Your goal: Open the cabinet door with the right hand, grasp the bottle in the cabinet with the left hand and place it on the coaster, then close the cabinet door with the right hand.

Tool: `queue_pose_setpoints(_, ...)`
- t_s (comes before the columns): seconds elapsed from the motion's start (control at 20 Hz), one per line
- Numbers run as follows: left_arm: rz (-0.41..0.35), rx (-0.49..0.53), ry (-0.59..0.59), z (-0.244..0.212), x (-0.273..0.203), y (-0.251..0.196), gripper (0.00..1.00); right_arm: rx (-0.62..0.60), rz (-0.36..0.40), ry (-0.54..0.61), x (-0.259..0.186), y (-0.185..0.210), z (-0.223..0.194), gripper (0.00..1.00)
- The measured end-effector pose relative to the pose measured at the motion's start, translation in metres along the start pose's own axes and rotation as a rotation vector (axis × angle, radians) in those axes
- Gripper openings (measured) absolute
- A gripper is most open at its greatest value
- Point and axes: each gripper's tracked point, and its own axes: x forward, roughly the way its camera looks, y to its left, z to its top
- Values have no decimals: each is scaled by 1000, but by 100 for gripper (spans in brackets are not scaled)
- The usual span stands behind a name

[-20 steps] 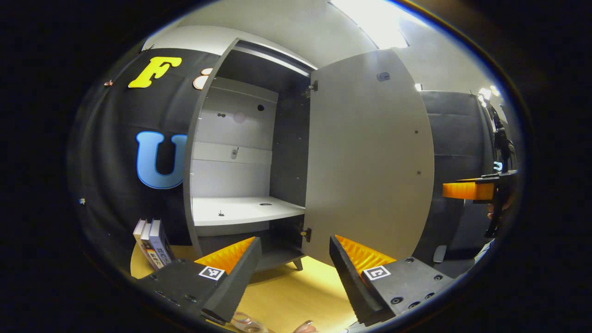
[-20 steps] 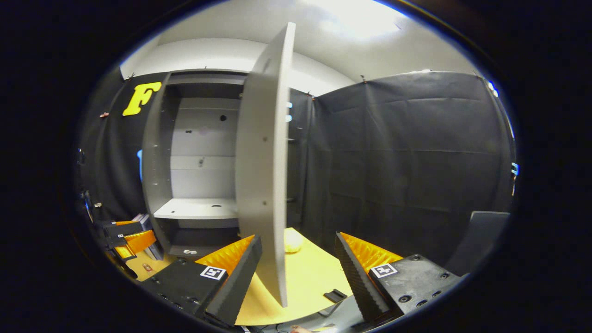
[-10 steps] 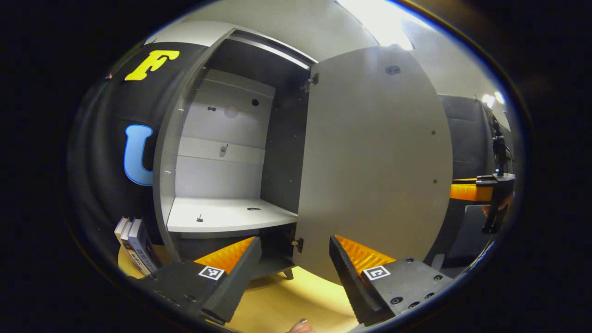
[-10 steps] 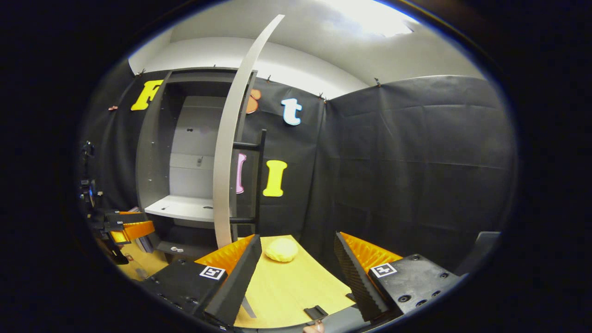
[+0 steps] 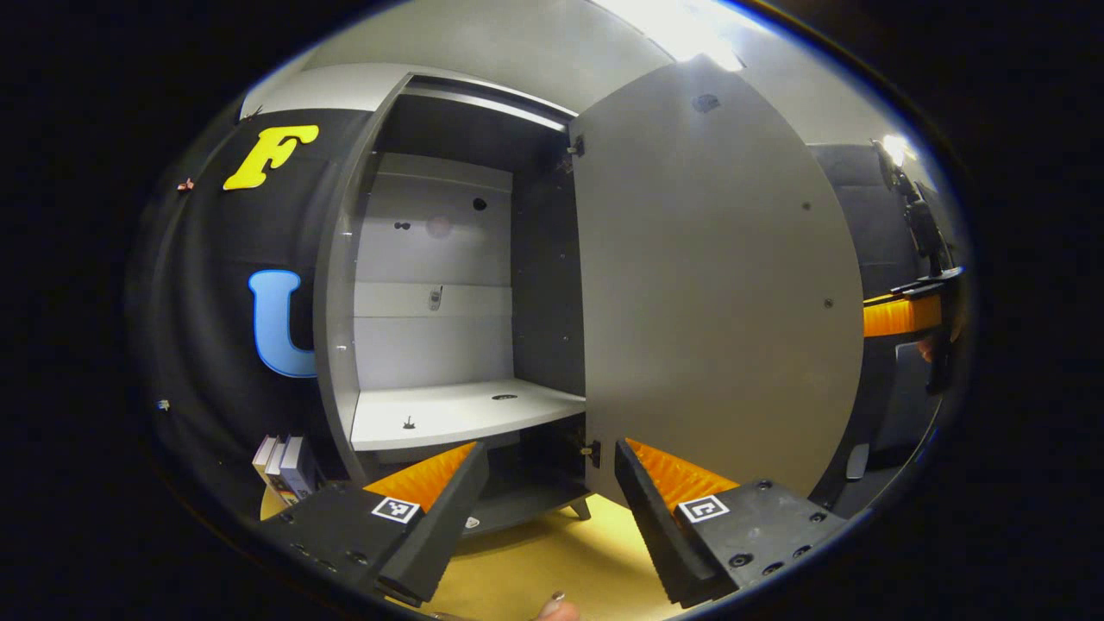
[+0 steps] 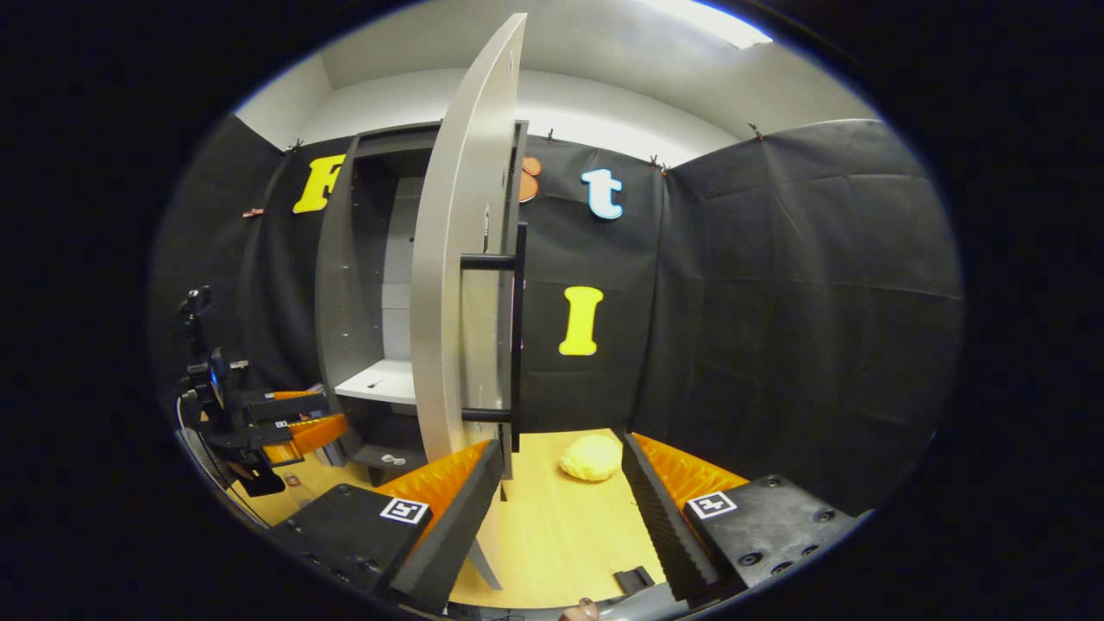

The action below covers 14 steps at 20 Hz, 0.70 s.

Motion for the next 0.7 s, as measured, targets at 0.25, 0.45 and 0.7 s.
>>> queue_pose_setpoints(0.25, 54, 10, -11, 6, -34, 33, 93, 60, 178, 13, 24, 80, -11, 93)
queue_pose_setpoints(0.45, 117, 12, 9, 2, -68, 63, 93, 77, 305, 7, 30, 145, -10, 93)
queue_pose_setpoints(0.7, 207, -19, 7, 5, -106, 92, 93, 117, 458, -27, 45, 207, -6, 93)
